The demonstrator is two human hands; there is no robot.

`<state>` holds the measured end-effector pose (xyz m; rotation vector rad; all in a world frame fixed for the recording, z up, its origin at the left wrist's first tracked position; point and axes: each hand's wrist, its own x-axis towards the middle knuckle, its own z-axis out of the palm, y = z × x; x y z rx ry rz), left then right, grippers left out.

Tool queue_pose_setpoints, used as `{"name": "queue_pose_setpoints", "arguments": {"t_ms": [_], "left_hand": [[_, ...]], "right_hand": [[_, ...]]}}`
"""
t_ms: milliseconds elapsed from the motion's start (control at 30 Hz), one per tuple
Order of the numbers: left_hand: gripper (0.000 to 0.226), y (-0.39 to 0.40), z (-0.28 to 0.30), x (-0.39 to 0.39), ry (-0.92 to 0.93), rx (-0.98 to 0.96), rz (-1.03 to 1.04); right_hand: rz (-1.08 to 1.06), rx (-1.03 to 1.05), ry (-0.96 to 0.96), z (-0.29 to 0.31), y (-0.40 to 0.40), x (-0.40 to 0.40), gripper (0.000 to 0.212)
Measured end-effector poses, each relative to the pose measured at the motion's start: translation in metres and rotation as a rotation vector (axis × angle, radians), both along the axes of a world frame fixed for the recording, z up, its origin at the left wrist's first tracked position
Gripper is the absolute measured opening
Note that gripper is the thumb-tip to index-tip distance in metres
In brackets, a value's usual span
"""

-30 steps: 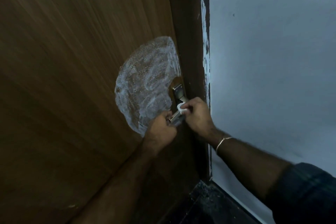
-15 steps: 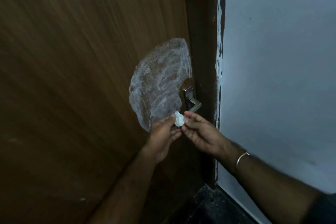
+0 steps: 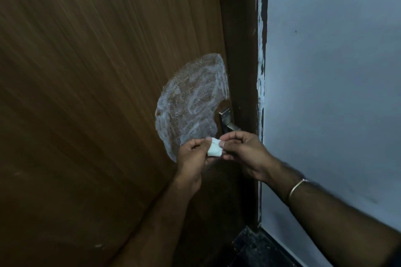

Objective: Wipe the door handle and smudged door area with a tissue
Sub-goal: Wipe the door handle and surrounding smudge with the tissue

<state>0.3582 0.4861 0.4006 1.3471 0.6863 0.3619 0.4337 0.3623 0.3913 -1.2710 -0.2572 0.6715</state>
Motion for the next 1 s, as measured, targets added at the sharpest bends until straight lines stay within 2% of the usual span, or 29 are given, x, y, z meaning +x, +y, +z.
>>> {"name": "queue_pose_setpoints", "arguments": {"t_ms": [100,233,267,367,433,533,633,733,833,900,1000], "left_hand": [[0.012,-0.001,0.000,0.003,0.015,0.113,0.019],[0.014,0.000,0.005,0.007,0.028,0.092,0.034],[0.015,0.000,0.005,0.007,0.039,0.101,0.029],[0.021,-0.003,0.005,0.005,0.074,0.113,-0.005],[0.024,-0.005,0.007,0.002,0.084,0.126,-0.038],[0.029,-0.007,0.009,-0.001,0.028,0.055,-0.129],[0.044,-0.009,0.005,-0.002,-0.026,-0.041,-0.200],[0.047,-0.010,0.001,-0.001,-0.025,0.017,-0.213],[0.041,-0.009,0.002,0.001,-0.044,-0.013,-0.197],[0.038,-0.007,0.005,0.001,-0.082,-0.083,-0.214],[0.041,-0.006,0.005,0.001,-0.104,-0.061,-0.240]], "right_hand": [[-0.017,-0.025,-0.147,0.000,-0.004,0.002,0.017],[0.106,0.085,-0.262,-0.002,-0.013,0.000,0.042],[0.091,0.050,-0.328,-0.001,-0.014,-0.001,0.042],[-0.025,-0.129,-0.530,0.001,-0.012,0.001,0.021],[-0.044,-0.186,-0.590,0.000,-0.012,0.004,0.015],[-0.119,-0.176,-0.539,-0.003,-0.014,0.010,0.013],[-0.172,-0.025,-0.238,-0.002,-0.012,0.010,0.013],[-0.151,0.118,0.009,0.003,-0.011,0.009,0.012],[-0.149,0.111,-0.020,0.007,-0.015,0.008,0.016],[-0.199,0.039,-0.131,0.008,-0.018,0.006,0.015],[-0.246,-0.056,-0.322,0.009,-0.020,0.004,0.014]]}}
